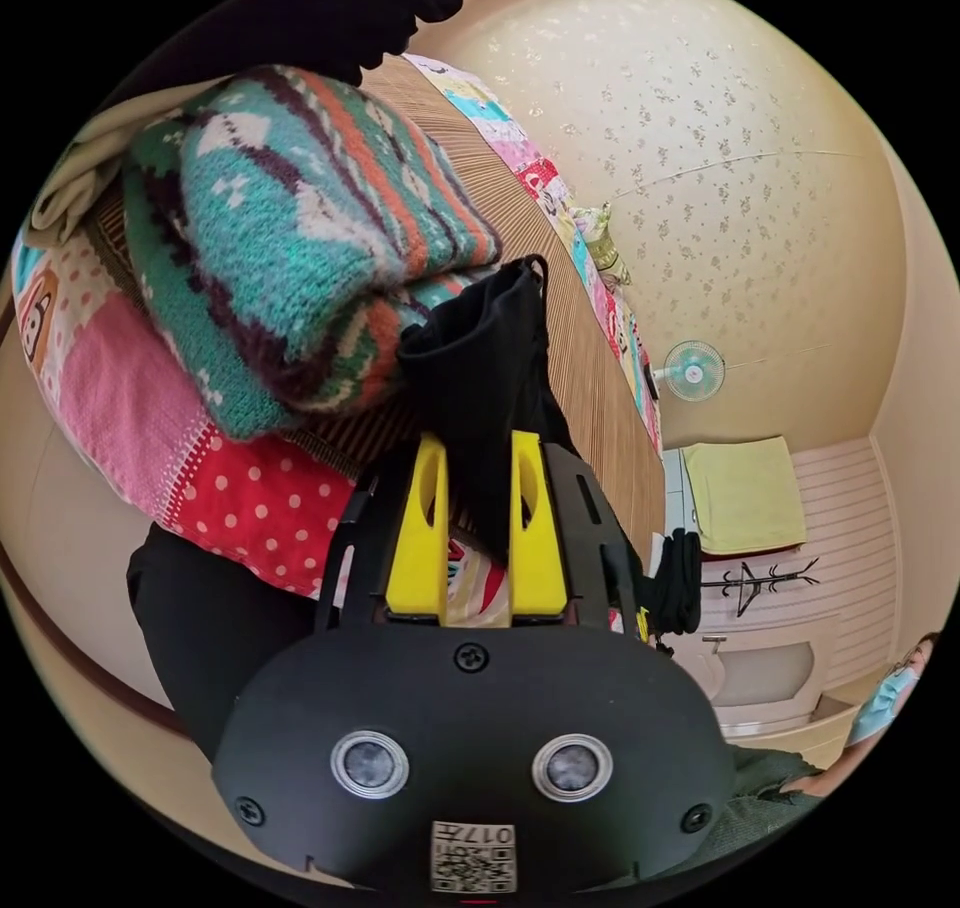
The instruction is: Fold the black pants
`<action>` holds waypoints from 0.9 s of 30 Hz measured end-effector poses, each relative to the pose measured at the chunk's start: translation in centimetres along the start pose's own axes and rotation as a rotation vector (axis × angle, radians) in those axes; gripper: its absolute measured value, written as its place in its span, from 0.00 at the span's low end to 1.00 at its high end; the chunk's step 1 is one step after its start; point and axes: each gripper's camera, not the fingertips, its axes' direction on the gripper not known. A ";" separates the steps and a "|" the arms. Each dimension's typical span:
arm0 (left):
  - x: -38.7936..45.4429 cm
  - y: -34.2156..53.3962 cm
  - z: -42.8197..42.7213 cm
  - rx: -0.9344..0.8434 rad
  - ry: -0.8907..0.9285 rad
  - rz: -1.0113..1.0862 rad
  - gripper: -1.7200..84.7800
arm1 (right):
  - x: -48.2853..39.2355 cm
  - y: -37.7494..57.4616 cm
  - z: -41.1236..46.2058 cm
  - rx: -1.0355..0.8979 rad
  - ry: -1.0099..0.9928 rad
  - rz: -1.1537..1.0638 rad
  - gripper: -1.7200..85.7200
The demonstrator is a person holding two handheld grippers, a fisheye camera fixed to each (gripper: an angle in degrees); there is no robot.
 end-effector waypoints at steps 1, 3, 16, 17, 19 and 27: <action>0.1 0.2 0.1 0.000 0.000 0.005 0.14 | -0.5 0.1 -0.1 0.008 0.042 -0.014 0.04; 0.4 1.0 0.2 0.013 -0.013 0.030 0.15 | -2.9 0.1 -0.1 0.022 0.143 -0.126 0.04; -0.6 4.9 2.5 0.127 0.019 0.000 0.18 | 3.1 -0.9 1.5 0.063 0.169 -0.098 0.04; -0.7 4.8 4.3 0.065 0.029 -0.013 0.18 | 3.8 0.3 0.9 0.096 0.142 -0.081 0.04; -0.5 5.1 6.8 0.010 0.029 -0.018 0.17 | 4.0 2.5 0.0 0.162 0.104 -0.098 0.04; 8.5 10.3 9.6 0.036 0.085 0.309 0.12 | -2.3 9.6 7.7 -0.015 0.043 -0.442 0.04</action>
